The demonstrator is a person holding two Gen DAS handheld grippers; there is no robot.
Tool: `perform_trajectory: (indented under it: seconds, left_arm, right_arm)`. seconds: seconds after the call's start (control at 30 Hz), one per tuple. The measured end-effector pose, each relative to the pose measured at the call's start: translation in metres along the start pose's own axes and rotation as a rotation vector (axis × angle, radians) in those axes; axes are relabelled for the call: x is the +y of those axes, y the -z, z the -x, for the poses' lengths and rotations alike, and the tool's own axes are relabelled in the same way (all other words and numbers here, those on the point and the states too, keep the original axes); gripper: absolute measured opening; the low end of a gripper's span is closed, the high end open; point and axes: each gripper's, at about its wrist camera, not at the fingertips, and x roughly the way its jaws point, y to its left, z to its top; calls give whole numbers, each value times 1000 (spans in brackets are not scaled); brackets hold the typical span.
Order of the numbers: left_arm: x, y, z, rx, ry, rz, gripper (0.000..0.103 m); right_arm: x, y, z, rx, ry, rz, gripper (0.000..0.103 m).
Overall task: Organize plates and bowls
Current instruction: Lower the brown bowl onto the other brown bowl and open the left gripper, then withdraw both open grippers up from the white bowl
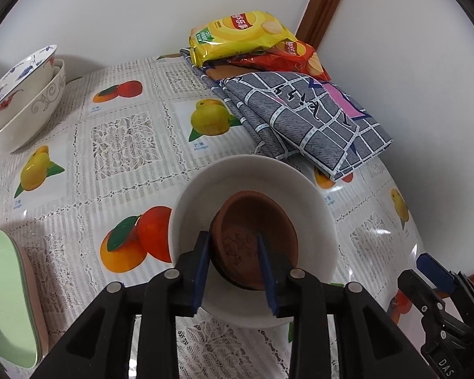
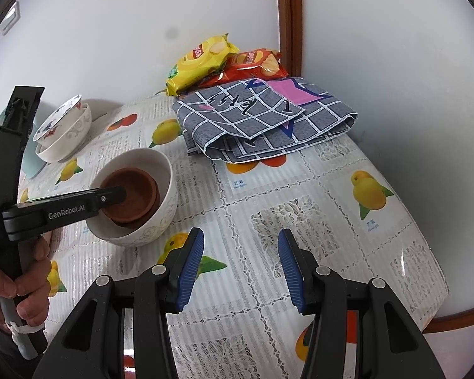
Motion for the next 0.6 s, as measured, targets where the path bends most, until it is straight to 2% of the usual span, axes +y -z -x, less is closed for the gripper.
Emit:
perform_trajectory:
  seconds: [0.13, 0.23, 0.53, 0.6]
  left_arm:
    - [-4, 1, 4, -1, -9, -10, 37]
    - [-5, 2, 10, -14, -21, -15, 50]
    - [0, 7, 35, -56, -33, -6, 50]
    - [3, 10, 42, -62, -39, 1, 50]
  right_arm:
    - [3, 1, 2, -1, -1, 5, 49]
    - [5, 2, 4, 0, -2, 6, 49]
    - [15, 2, 22, -19, 0, 17, 49]
    - [18, 3, 27, -25, 3, 20, 54]
